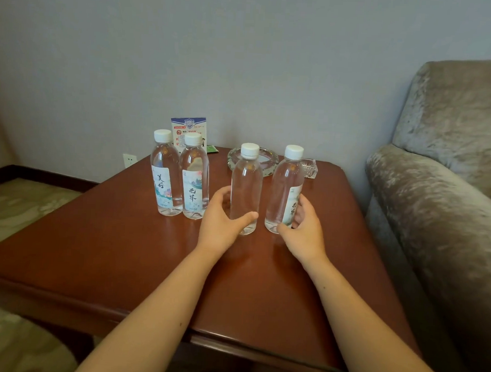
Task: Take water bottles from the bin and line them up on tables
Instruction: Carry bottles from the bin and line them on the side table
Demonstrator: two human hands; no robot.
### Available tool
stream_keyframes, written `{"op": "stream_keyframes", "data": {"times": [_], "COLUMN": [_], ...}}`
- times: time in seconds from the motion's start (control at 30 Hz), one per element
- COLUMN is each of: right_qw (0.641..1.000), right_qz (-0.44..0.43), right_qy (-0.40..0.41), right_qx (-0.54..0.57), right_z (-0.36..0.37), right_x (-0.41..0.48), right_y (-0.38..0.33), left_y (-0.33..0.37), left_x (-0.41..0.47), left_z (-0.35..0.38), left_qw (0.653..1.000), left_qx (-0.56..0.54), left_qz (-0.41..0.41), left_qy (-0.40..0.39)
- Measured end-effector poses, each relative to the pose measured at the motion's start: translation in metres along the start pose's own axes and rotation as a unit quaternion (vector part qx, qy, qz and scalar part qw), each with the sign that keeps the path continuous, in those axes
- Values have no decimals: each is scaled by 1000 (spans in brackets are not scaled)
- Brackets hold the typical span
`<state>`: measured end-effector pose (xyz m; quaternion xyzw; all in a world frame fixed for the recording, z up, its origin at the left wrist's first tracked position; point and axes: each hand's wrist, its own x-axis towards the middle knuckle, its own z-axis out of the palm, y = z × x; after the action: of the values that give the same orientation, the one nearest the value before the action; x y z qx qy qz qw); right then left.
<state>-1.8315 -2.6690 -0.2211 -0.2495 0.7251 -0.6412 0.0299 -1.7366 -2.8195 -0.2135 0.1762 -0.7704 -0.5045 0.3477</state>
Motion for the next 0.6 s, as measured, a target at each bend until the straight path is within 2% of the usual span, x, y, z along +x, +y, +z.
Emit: {"op": "stream_keyframes", "data": {"times": [0.13, 0.23, 0.4, 0.5, 0.6], "right_qw": [1000, 1000, 993, 982, 960], "right_qz": [0, -5, -53, -114, -212], "right_qy": [11, 12, 68, 101, 105], "right_qx": [-9, -17, -80, -108, -151], "right_z": [1, 1, 3, 5, 8], "right_x": [-2, -3, -12, -17, -12], "right_y": [-1, -3, -19, -46, -84], "left_y": [2, 2, 0, 3, 11], "left_x": [1, -1, -4, -6, -10], "left_z": [-1, -1, -3, -2, -3], "left_qw": [999, 1000, 1000, 999, 997], "left_qx": [40, 8, 13, 36, 68], "left_qz": [3, -6, -23, -21, -29], "left_qy": [-7, -27, -1, 20, 24]}}
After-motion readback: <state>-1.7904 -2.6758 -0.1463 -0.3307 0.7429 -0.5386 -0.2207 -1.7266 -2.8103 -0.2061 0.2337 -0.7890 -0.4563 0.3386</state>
